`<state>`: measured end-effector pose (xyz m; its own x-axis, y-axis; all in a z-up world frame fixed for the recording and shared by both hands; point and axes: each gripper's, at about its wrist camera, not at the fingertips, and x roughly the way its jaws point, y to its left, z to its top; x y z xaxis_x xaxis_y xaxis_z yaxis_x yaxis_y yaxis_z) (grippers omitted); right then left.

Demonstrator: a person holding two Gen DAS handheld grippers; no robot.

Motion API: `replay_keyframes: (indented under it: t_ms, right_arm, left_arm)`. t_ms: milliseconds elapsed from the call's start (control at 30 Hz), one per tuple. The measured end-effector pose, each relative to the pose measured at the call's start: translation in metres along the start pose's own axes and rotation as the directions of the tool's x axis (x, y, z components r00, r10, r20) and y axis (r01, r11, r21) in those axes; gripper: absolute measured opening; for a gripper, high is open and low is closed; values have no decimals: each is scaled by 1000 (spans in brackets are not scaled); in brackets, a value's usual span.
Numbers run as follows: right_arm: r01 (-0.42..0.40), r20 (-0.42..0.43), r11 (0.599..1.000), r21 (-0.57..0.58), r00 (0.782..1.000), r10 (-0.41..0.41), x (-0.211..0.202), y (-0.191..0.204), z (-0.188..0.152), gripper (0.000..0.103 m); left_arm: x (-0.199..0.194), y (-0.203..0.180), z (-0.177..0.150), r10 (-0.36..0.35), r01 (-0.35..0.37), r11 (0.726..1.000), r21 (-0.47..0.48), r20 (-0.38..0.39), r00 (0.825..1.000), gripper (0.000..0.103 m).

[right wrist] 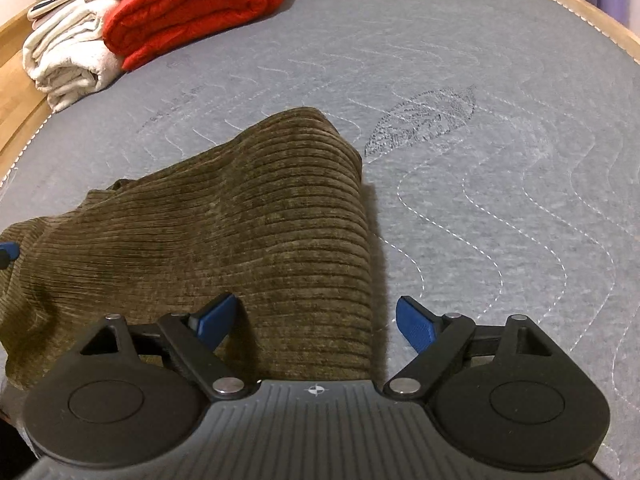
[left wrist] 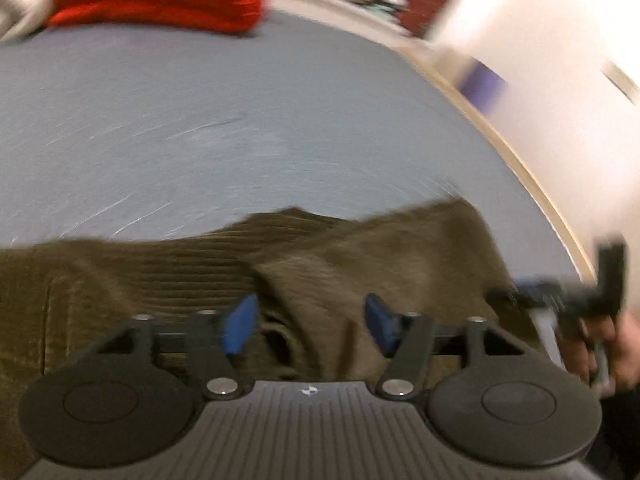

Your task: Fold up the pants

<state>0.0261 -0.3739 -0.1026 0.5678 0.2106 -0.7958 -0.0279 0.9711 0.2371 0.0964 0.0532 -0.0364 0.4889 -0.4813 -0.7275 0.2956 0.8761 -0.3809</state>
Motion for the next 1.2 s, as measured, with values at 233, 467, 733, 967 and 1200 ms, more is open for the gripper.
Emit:
replay_keyframes:
  t_ms: [233,467,733,967,1200]
  right_arm:
    - [-5,-5,1000,-1,1000,5,5,3,2,87]
    - [-11,-4,1000,-12,1000,11,8,6,3,87]
    - [-1,4,999,-35,1000,1,9,9,4,87]
    - [-3,1,1000,-27,1000,3,7,8,2,87]
    - [10,5,999,-37,1000,-10,7,11,2,87]
  left_arm:
    - [60,44,4,-169,117,934,-336,-128,977,67]
    - [34,15,29,-94,99,986,-134,44,995,17]
    - [23,-29,20,224,-266,949,167,232,947,23]
    - [37,-32,9,43,-53,975,216,51,998,26]
    - [52,-41,-2,191,-183,936,301,2,981,37]
